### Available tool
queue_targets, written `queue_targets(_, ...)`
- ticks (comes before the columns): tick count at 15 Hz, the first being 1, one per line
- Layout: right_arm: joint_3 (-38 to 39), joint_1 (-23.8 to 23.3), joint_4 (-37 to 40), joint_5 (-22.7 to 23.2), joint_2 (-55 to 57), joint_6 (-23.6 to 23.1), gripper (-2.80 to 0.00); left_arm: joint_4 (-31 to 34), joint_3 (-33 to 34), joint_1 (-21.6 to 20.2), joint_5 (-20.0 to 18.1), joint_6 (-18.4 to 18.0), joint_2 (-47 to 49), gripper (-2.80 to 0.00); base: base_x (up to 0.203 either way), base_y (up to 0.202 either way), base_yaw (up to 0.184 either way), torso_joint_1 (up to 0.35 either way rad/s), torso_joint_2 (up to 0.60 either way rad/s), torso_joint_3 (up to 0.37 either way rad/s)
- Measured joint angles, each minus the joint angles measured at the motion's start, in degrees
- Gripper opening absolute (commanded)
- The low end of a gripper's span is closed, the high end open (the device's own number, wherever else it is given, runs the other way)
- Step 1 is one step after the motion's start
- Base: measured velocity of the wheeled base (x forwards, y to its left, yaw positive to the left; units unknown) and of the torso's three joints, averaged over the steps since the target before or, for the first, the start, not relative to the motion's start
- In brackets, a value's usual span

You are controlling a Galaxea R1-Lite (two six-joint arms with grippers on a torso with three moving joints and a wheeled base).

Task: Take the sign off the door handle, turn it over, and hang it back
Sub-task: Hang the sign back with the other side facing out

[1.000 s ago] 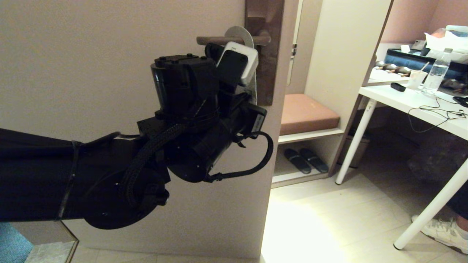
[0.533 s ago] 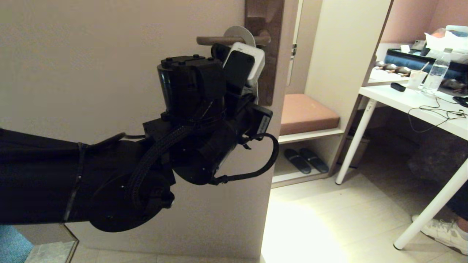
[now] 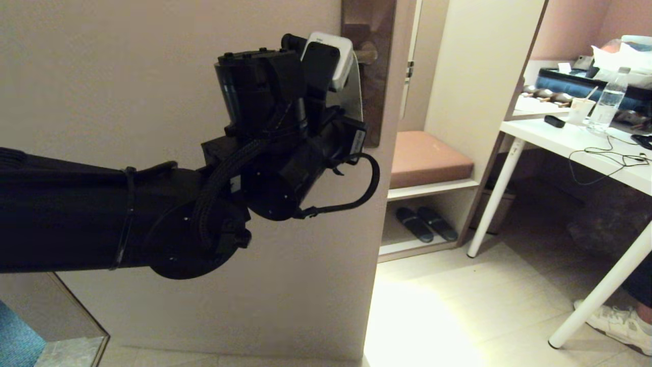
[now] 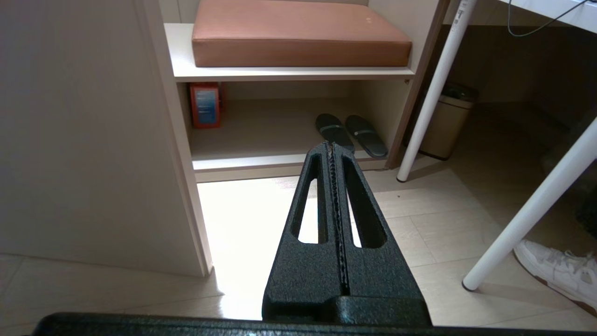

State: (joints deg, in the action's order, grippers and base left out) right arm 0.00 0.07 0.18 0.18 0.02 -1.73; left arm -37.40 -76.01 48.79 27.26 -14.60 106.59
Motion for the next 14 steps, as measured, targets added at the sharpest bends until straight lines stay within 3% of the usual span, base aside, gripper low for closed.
queue_targets(14,0.0,0.0,0.0,0.0,0.0,0.0,-2.8,0.0,-3.2,2.0,-0.3,-1.8,1.8,-2.8,0.0,0.0,0.0,0.0,0.0,0.0)
